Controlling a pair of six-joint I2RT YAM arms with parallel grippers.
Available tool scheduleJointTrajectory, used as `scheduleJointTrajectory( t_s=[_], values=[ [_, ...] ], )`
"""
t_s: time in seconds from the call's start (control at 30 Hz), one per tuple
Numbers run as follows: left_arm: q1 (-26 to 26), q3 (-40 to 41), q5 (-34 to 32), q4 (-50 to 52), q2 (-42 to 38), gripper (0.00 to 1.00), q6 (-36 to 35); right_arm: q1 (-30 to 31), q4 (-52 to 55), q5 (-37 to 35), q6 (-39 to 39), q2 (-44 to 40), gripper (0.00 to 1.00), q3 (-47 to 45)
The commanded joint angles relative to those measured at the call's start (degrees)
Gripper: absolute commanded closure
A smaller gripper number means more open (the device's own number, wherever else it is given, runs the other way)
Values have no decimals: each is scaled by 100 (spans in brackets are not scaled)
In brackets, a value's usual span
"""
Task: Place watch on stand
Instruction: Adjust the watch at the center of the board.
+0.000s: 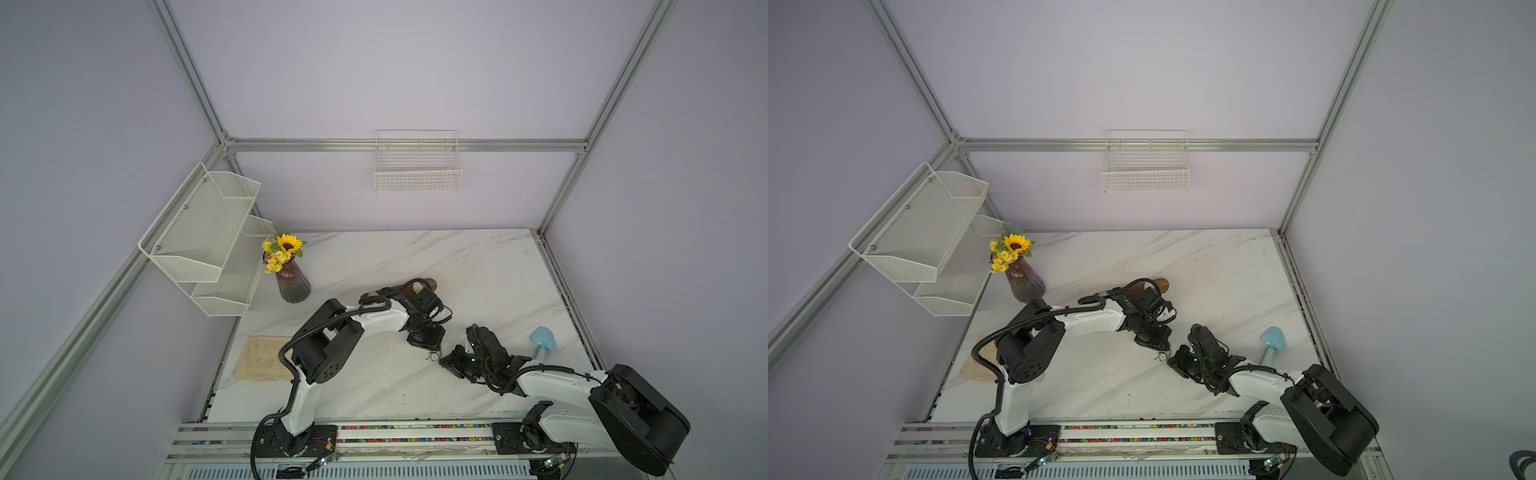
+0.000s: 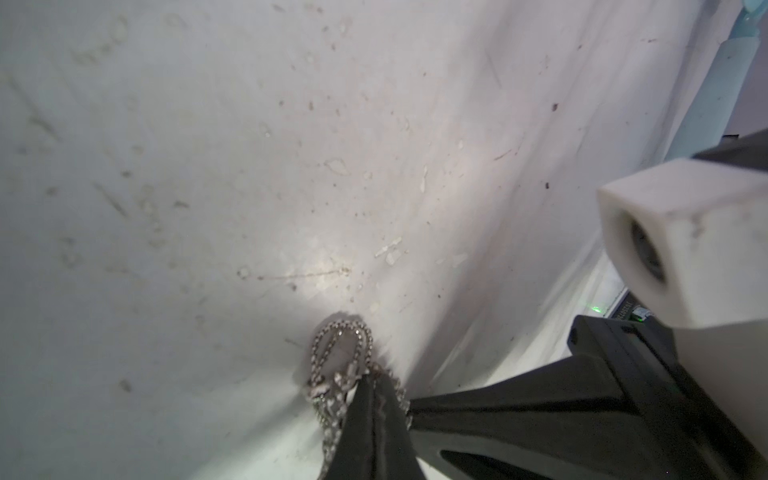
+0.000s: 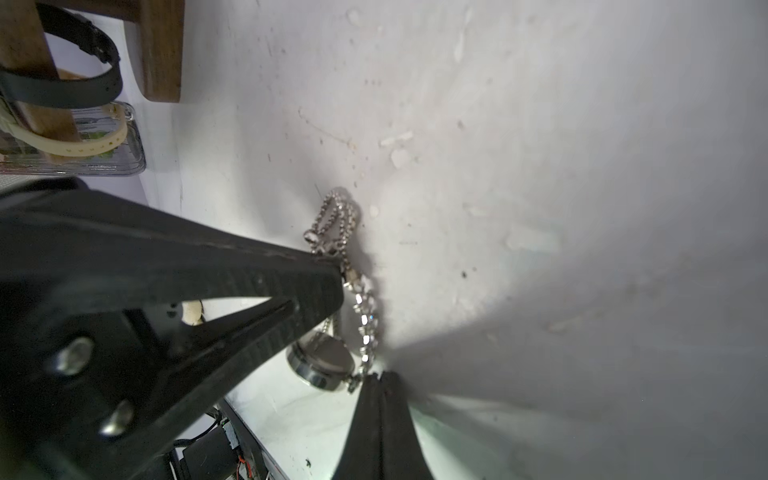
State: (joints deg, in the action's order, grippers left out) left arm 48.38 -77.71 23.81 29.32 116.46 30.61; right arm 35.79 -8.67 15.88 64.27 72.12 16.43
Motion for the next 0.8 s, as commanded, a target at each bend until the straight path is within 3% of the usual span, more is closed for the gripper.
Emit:
scheduleJointTrajectory(
  t_s=[0.0, 0.3, 0.57, 0.77],
  values=[
    [-36, 152, -307, 289, -342, 96, -183, 33, 207, -271, 147, 153, 100, 5],
    [-56, 95, -926, 1024, -548, 95, -215, 27, -142, -333, 78, 388, 100, 138],
    [-49, 469, -865, 1100, -714, 95, -39, 29, -1324, 0, 127, 1790, 100, 621],
    [-53, 573, -921, 1109, -805, 96, 1, 29, -1299, 4, 68, 1906, 100, 778]
  ],
)
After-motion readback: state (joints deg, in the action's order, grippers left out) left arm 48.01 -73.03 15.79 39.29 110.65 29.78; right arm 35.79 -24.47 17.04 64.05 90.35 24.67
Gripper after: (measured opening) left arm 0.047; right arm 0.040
